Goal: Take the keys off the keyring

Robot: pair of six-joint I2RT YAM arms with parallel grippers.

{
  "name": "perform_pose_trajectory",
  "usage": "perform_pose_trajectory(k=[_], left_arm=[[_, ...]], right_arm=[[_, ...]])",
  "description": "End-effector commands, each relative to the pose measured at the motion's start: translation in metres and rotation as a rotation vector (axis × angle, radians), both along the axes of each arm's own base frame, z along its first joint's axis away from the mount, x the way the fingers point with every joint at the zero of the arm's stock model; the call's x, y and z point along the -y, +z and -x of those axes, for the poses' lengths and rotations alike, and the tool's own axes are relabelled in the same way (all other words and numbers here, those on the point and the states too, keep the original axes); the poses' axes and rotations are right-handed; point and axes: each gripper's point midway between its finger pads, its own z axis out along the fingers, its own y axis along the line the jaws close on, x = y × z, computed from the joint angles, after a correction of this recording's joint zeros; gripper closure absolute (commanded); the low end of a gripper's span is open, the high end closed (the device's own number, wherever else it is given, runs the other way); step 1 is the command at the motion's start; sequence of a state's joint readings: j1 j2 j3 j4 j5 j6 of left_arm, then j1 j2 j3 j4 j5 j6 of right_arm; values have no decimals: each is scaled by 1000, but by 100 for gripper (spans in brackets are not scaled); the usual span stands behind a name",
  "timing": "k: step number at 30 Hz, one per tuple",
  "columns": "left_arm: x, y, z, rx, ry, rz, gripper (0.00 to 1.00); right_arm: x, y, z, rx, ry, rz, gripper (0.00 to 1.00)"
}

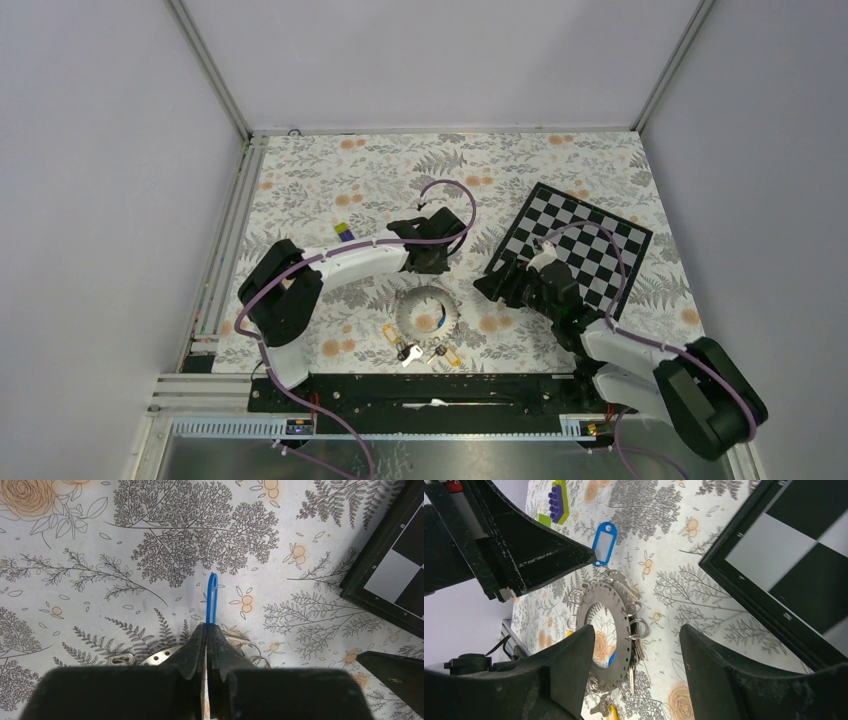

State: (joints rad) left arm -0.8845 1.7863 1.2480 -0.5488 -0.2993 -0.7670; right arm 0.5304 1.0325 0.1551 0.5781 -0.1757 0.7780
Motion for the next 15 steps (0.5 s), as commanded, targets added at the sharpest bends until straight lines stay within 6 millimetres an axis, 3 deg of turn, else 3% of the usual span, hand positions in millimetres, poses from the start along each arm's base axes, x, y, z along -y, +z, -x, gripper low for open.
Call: perform_pose_trajectory(k=[1,15], left_arm=[[16,36,-13,71,-2,81,100],[21,35,-14,65,-12,87,100]], right_arm=[[-28,42,-17,171,104,-87,30],[-67,23,-26,217,269,-125,30]])
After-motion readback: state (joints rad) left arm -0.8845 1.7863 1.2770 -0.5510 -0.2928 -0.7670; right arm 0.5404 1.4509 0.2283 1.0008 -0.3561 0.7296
